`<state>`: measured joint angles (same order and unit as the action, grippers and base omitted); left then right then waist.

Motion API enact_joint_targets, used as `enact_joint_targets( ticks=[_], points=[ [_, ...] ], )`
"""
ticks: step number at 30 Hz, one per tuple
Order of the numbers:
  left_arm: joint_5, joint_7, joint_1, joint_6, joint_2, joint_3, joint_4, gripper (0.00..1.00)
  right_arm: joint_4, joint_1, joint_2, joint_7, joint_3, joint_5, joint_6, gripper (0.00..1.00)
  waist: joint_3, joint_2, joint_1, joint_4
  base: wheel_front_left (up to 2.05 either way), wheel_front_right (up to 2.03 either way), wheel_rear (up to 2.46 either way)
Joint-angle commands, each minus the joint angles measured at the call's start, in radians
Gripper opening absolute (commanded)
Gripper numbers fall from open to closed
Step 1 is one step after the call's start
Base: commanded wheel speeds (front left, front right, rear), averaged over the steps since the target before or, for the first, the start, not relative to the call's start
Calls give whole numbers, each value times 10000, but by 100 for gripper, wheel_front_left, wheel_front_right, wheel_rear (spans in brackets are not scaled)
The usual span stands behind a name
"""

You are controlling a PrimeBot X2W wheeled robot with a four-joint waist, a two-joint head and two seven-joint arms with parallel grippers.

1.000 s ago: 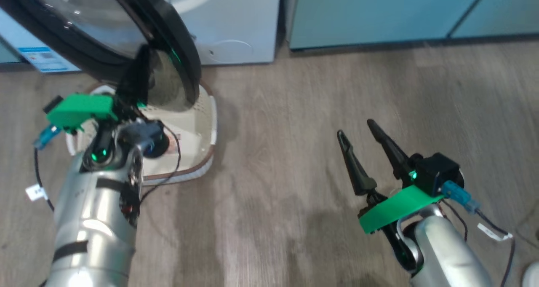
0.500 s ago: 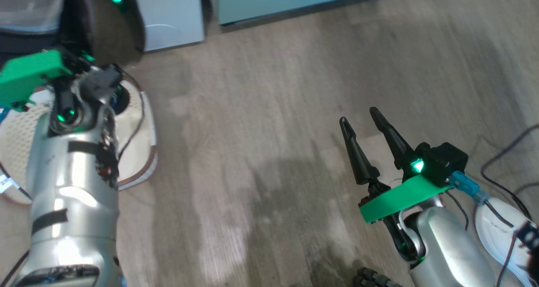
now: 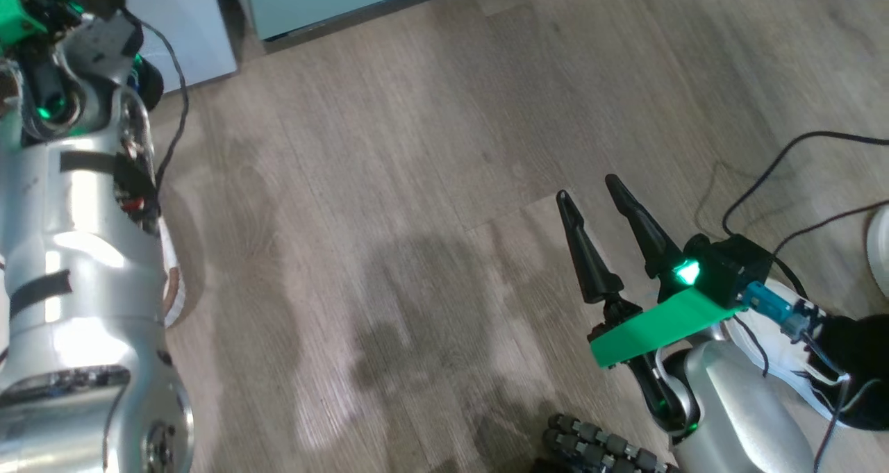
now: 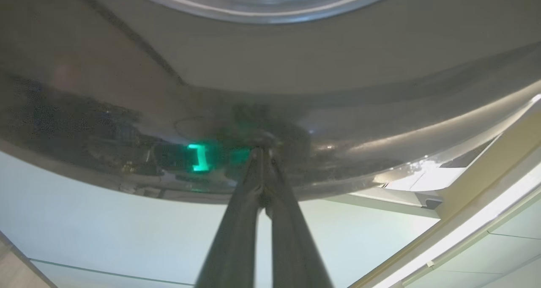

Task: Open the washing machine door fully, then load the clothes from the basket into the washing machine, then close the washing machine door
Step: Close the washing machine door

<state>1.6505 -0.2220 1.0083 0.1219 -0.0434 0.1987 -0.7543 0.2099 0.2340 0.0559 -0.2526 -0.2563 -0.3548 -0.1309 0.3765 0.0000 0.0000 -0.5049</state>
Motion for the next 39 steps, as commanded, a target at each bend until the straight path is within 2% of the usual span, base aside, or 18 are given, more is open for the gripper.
enact_joint_targets(
  ticks=[1, 6, 11, 25, 32, 36, 39],
  points=[
    [-150, -45, 424, 88, -329, 109, 209, 0, -348, 65, -57, -90, -170, -67, 2, 100, 28, 0, 0, -94, 0, 0, 0],
    [-382, -37, 923, 88, -401, 50, -234, 0, -387, 45, -57, -91, -155, -108, 2, 100, 91, 0, 0, -148, 0, 0, 0],
    [-498, 167, 858, 88, -357, -73, -309, 0, -420, 67, -57, -91, -31, -84, 2, 100, 54, 0, 0, 87, 0, 0, 0],
    [-420, 1107, -2120, 88, -84, -1132, 579, 0, -210, -185, -57, -91, 497, 448, 2, 100, -1387, 0, 0, 1629, 0, 0, 0],
    [-991, 1291, -4271, 88, -72, -2639, 1604, 0, -46, -604, -57, -91, 890, 770, 2, 100, -2603, 0, 0, 2699, 0, 0, 0],
    [-2397, 970, -5336, 88, -383, -3946, 2282, 0, 13, -900, -57, -91, 1062, 899, 2, 100, -3172, 0, 0, 3350, 0, 0, 0],
    [-3749, 420, -5913, 88, -947, -5092, 2509, 0, 39, -1072, -57, -91, 1101, 951, 2, 100, -3497, 0, 0, 3786, 0, 0, 0]
  ],
)
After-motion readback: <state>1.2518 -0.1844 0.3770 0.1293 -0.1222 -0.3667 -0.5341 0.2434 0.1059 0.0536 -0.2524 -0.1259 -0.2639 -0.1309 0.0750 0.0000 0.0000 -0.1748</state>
